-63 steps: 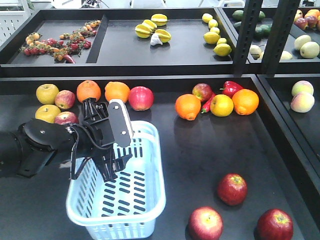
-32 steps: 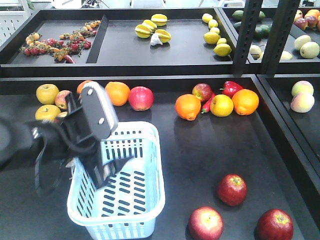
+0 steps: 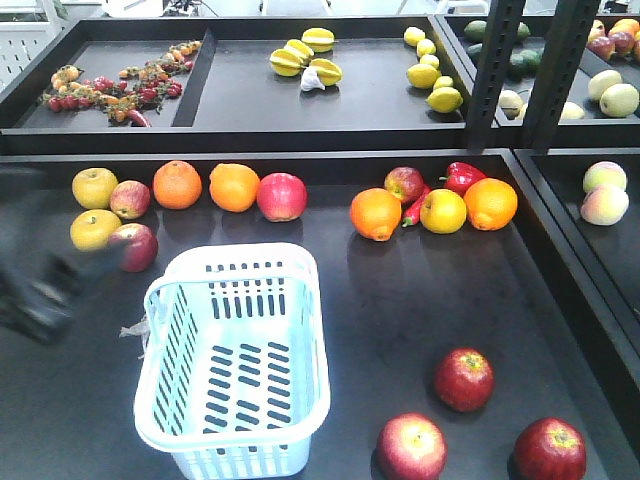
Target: Pick three apples into basket with both arms
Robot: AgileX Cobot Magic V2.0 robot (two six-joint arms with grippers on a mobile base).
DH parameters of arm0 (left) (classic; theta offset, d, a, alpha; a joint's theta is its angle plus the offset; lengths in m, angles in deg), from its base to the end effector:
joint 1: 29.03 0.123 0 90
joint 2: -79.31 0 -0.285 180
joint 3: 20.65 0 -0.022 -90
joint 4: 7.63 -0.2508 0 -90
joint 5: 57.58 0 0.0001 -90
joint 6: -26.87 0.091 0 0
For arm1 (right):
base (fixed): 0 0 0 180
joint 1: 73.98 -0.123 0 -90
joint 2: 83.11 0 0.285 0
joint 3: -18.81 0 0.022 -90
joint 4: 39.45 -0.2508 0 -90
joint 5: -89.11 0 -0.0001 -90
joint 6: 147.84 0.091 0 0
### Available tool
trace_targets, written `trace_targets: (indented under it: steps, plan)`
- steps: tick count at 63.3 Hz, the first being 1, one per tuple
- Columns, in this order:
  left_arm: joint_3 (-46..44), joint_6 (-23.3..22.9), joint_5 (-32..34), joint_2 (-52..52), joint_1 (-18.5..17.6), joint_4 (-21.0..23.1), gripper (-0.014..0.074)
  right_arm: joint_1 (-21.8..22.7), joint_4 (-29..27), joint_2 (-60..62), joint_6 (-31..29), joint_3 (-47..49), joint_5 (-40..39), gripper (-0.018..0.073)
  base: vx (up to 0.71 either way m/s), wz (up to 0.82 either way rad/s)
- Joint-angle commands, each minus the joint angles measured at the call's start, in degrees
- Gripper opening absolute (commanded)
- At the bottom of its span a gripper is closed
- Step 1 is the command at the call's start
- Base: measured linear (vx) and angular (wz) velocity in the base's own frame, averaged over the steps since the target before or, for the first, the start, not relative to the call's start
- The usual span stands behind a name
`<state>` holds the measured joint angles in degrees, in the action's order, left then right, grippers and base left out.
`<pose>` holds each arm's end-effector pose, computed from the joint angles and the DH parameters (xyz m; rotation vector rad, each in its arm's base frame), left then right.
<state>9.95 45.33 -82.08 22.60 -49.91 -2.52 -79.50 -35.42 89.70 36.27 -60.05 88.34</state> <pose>0.1646 -0.0664 0.3612 0.6050 1.8553 -0.1176 0.0564 0.0055 0.2053 -0.0714 1.4872 0.0797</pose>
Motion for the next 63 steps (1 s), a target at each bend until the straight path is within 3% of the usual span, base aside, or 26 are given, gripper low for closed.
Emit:
trace_targets:
  steps: [1,8,15,28,45,54,63]
  plan:
    - [-1.6,-16.1,-1.0,5.4,2.5,-7.2,0.0659,0.2,0.5,0.6,-0.3,-0.8,-4.2,-0.0009,0.00,0.00]
    - [-1.6,-27.5,-9.4,10.1,3.9,-13.2,0.0647,0.2,0.5,0.6,-0.3,-0.8,-4.2,-0.0009,0.00,0.00]
    - [-1.6,-29.8,-15.1,13.7,3.9,-15.7,0.0639,0.2,0.5,0.6,-0.3,-0.8,-4.2,-0.0009,0.00,0.00]
    - [-1.6,-35.3,-18.0,19.1,3.9,-16.3,0.0627,0.2,0.5,0.6,-0.3,-0.8,-4.2,-0.0009,0.00,0.00]
    - [-1.6,-35.6,-18.3,21.4,3.9,-16.6,0.0608,0.2,0.5,0.6,-0.3,-0.7,-4.4,-0.0009,0.00,0.00]
    - [-1.6,-35.6,-18.3,21.4,3.9,-16.6,0.0578,0.2,-0.1,0.6,0.3,-0.6,-8.8,-0.0009,0.00,0.00]
    - [-1.6,-35.6,-18.3,21.4,3.9,-16.6,0.0555,0.2,-0.1,0.6,4.0,3.3,-2.8,-0.0009,0.00,0.00]
